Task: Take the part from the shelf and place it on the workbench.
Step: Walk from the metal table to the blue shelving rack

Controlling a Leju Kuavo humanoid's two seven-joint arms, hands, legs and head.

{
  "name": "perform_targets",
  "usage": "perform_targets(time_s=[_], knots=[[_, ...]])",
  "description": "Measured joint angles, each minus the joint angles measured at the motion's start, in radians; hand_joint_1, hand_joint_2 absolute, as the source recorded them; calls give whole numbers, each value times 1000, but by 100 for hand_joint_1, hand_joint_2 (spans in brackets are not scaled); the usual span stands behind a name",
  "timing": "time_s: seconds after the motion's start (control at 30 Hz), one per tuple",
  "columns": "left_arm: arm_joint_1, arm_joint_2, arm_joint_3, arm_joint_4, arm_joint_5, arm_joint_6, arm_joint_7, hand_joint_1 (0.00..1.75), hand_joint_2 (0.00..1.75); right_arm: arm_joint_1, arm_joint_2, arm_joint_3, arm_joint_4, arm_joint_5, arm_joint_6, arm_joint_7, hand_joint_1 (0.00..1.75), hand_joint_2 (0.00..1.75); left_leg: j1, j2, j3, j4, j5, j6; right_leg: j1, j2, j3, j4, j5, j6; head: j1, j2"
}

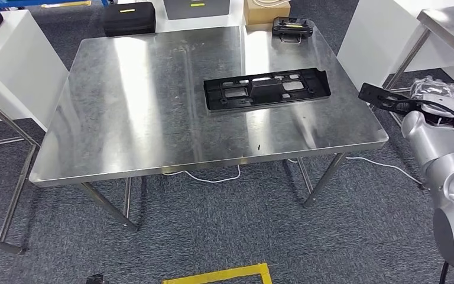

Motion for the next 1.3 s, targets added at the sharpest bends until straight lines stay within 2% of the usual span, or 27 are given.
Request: perform_targets(time_s=[0.07,0.1,0.13,0.2,0.23,0.27,0.3,0.37,0.4,0.47,0.5,0.53,0.6,0.63,0.7,0.73,0.77,0.8,0.83,0.87,0.93,0.97,1.07,1.1,1.17,1.23,1.3], knots=[[-1,-1,0,0,-4,0,1,0,0,16,-7,-7,1,-5,-12,4,0,0,-3,3,1,-26,27,10,1,-1,-3,-6,8,13,-3,0],[-1,-2,1,0,-6,-1,2,0,0,27,-14,-13,2,-10,-21,3,0,0,-1,4,0,-43,45,17,4,0,-14,7,-6,12,-1,0],[-3,-4,1,0,-8,-1,3,0,0,42,-23,-22,3,-17,-33,2,0,0,3,6,-4,-59,65,22,6,1,-32,42,-34,7,0,0],[-5,-8,2,0,-13,-3,4,0,0,85,-41,-43,6,-34,-59,-2,0,0,8,5,-26,-69,92,24,3,3,-80,166,-115,-3,4,0],[-5,-10,2,0,-14,-3,4,0,0,118,-46,-56,7,-47,-73,-5,0,0,10,4,-39,-69,102,19,1,4,-97,228,-141,1,5,0],[-5,-12,3,0,-15,-3,4,0,0,158,-48,-69,8,-61,-88,-8,0,0,13,3,-53,-68,112,14,-3,4,-100,266,-149,11,5,0],[-4,-15,3,0,-15,-3,4,0,0,201,-49,-83,9,-76,-108,-12,0,0,16,2,-68,-67,123,8,-7,4,-86,271,-141,26,6,0],[-5,-18,3,0,-15,-1,2,0,0,286,-46,-113,10,-101,-162,-14,0,0,22,1,-98,-58,140,-6,-20,2,-6,179,-107,55,7,0],[-5,-19,3,-1,-16,0,0,0,0,321,-43,-127,10,-110,-193,-11,0,0,23,1,-115,-49,146,-13,-23,1,48,106,-105,62,9,0],[-5,-19,3,-2,-17,2,-3,0,0,393,-34,-156,10,-127,-265,10,0,0,18,0,-136,-32,156,-26,-19,5,111,14,-117,56,8,0],[-4,-19,3,-3,-18,3,-4,0,0,431,-28,-170,10,-135,-304,21,0,0,17,-2,-142,-26,160,-28,-15,8,119,1,-124,49,6,0],[-3,-20,3,-3,-19,3,-5,0,0,470,-20,-184,11,-142,-343,32,0,44,19,-3,-144,-23,166,-31,-16,9,111,6,-120,41,1,0],[1,-19,4,-3,-22,5,-6,0,0,539,-3,-208,14,-150,-412,46,0,131,27,-3,-156,0,137,-37,-23,5,101,9,-109,21,-3,0],[3,-19,4,-3,-22,6,-6,0,0,569,4,-218,16,-152,-441,51,0,175,31,-3,-169,37,96,-42,-24,3,92,9,-101,9,-5,0],[5,-19,4,-2,-23,8,-6,0,0,625,16,-235,18,-156,-493,55,0,175,33,-3,-202,163,-12,-50,-21,0,72,9,-84,-8,-6,0],[6,-20,4,-2,-23,9,-6,0,0,652,21,-245,19,-161,-515,54,0,175,34,-2,-214,228,-50,-53,-19,-1,61,10,-77,-10,-7,0],[7,-20,4,-2,-24,9,-6,0,0,680,26,-256,21,-169,-532,48,0,175,35,-2,-214,272,-67,-54,-18,-2,52,11,-70,-10,-7,0],[8,-19,4,-2,-24,9,-6,0,0,709,32,-268,22,-178,-548,37,0,175,35,-2,-195,278,-64,-52,-16,-2,44,11,-64,-8,-7,0],[9,-19,4,-2,-25,9,-6,0,0,738,39,-281,24,-188,-561,23,0,175,35,-3,-156,245,-47,-48,-15,-2,38,11,-59,-5,-7,0],[10,-19,4,-2,-27,9,-6,0,0,766,46,-293,26,-198,-571,8,0,175,34,-4,-101,181,-28,-41,-15,-2,33,11,-54,-3,-7,0],[9,-17,4,-3,-34,8,-6,0,0,816,62,-319,29,-214,-582,-23,0,175,29,-7,-4,45,-18,-29,-14,-2,26,9,-43,7,-6,0],[10,-16,4,-3,-38,8,-7,0,0,839,73,-335,31,-225,-583,-42,0,175,25,-9,20,7,-21,-26,-15,-2,25,7,-37,14,-6,0],[12,-13,3,-5,-39,12,-11,0,0,911,110,-382,39,-272,-591,-105,0,175,17,-8,25,-22,-6,-16,-18,-2,24,-3,-23,39,-5,0],[12,-13,-5,-10,-21,28,-12,0,0,932,118,-386,46,-313,-606,-124,0,175,17,-6,25,-34,8,-9,-17,-1,17,4,-32,40,-4,0],[13,-7,-68,-16,112,69,-12,0,0,961,132,-341,74,-509,-645,-151,0,175,18,-2,16,-54,34,1,-13,0,-16,79,-93,26,3,0],[17,4,-213,-12,399,87,-12,0,0,979,144,-206,99,-882,-667,-158,0,175,12,-1,-8,-54,52,3,-12,2,-59,211,-167,14,7,0],[21,16,-388,-7,709,89,-11,0,0,1000,158,13,111,-1408,-662,-158,0,175,6,-1,-32,-53,71,2,-12,2,-59,276,-183,23,8,0]])
